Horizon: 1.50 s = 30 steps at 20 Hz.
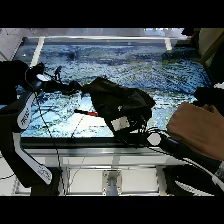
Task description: Fold the clothes and pants, and hang the long-sleeved shirts on hangers.
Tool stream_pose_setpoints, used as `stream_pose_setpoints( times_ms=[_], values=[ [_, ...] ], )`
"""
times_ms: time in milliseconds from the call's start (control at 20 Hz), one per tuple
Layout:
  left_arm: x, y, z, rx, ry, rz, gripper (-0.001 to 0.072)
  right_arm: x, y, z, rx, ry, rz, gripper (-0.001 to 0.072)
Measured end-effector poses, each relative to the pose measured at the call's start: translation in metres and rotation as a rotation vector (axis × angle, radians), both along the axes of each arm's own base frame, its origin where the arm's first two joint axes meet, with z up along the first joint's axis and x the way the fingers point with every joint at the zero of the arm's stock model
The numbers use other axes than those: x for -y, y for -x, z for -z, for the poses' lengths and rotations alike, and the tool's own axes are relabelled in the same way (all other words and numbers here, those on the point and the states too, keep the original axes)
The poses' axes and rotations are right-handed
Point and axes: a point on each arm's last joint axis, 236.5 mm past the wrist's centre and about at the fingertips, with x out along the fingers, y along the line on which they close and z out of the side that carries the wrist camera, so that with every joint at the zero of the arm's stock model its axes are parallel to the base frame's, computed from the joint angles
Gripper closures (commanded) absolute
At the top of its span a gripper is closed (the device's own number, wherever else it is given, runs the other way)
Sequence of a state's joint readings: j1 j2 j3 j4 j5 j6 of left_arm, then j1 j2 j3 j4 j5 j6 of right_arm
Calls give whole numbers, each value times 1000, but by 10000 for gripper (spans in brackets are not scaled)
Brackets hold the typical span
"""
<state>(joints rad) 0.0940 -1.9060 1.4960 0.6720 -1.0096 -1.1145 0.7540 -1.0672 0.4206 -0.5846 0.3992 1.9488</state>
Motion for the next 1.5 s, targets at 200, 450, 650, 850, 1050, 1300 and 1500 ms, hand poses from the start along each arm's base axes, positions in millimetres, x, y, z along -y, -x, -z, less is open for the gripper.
stream_pose_setpoints(
  times_ms=[200, 450, 650, 850, 1050, 1300, 1500],
  values=[
    [-2, 2, 3, -3, -17, 13, 220, -2, -13, 9, 2, 1, 106, 251],
    [1, 5, 5, -8, -25, 29, 219, 1, -18, 25, -63, 8, 210, 252],
    [2, 8, 5, -16, -24, 41, 219, 3, -27, 28, -60, 3, 264, 257],
    [5, 10, 5, -17, -23, 51, 220, 8, -37, 32, -61, -1, 335, 270],
    [5, 10, 5, -18, -23, 51, 219, 10, -40, 37, -74, 0, 372, 498],
    [8, 10, 5, -15, -21, 53, 219, 13, -45, 37, -63, -1, 397, 684],
    [18, -12, -10, 46, 40, -20, 219, 13, -48, 35, -53, -6, 403, 684]
  ],
)
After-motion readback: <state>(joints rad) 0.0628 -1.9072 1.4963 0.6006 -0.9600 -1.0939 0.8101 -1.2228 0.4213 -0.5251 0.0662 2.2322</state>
